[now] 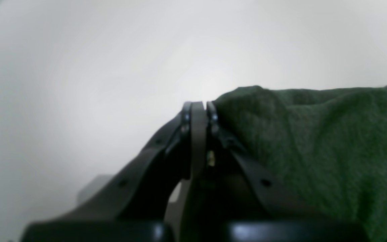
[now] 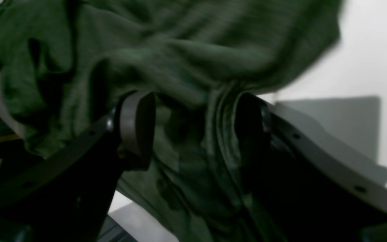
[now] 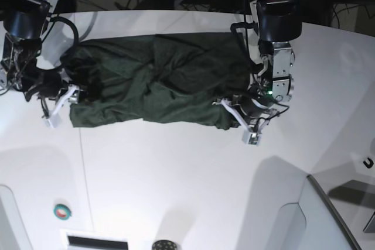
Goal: Layout the t-shirt on the table in an organized manner, then fold the t-shirt properly
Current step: 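Grasp opposite ends of the folded shirt with both grippers, then lift the shirt end with the right gripper and fold it over, then grasp the folded shirt edge with the right gripper and lift it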
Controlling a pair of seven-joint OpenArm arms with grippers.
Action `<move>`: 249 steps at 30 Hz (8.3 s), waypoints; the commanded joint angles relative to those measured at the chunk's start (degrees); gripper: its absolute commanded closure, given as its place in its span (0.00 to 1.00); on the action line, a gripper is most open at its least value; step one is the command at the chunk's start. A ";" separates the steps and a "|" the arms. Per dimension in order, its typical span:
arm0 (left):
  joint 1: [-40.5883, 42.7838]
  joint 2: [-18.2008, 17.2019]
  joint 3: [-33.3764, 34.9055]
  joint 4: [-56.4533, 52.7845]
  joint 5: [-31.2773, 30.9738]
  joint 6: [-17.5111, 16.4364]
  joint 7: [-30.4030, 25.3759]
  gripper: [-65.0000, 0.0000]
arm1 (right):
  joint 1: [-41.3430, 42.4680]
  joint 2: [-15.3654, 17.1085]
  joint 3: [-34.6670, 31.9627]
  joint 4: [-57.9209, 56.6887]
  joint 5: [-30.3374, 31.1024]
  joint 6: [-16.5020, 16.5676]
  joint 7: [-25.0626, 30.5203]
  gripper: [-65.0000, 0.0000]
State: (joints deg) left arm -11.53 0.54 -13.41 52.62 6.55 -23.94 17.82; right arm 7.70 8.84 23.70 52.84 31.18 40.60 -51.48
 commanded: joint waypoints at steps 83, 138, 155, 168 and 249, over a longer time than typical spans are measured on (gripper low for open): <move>24.23 -3.74 1.76 27.07 0.27 -0.36 1.82 1.00 | -0.63 -15.83 -56.54 21.31 -3.88 -39.59 9.95 0.97; 47.53 -11.30 -26.46 37.27 0.27 -0.54 -1.78 1.00 | -11.18 -0.09 -57.68 38.63 -3.97 -45.21 11.00 1.00; 47.53 -11.30 -26.46 37.18 0.27 -0.54 -1.78 1.00 | -8.19 -4.67 -67.53 38.37 -4.23 -44.86 7.22 1.00; 47.44 -11.30 -26.72 34.72 0.27 -0.54 -1.87 1.00 | -5.81 -4.58 -69.11 46.37 -3.88 -54.01 3.35 0.87; 47.53 -11.22 -26.90 33.49 0.27 -0.54 -1.96 1.00 | 3.06 -12.58 -59.88 25.97 -3.88 -50.14 8.63 0.95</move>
State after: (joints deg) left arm 35.42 -9.87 -39.83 85.38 7.07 -25.04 16.88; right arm 9.61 -3.20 -36.23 77.71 26.98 -9.93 -43.66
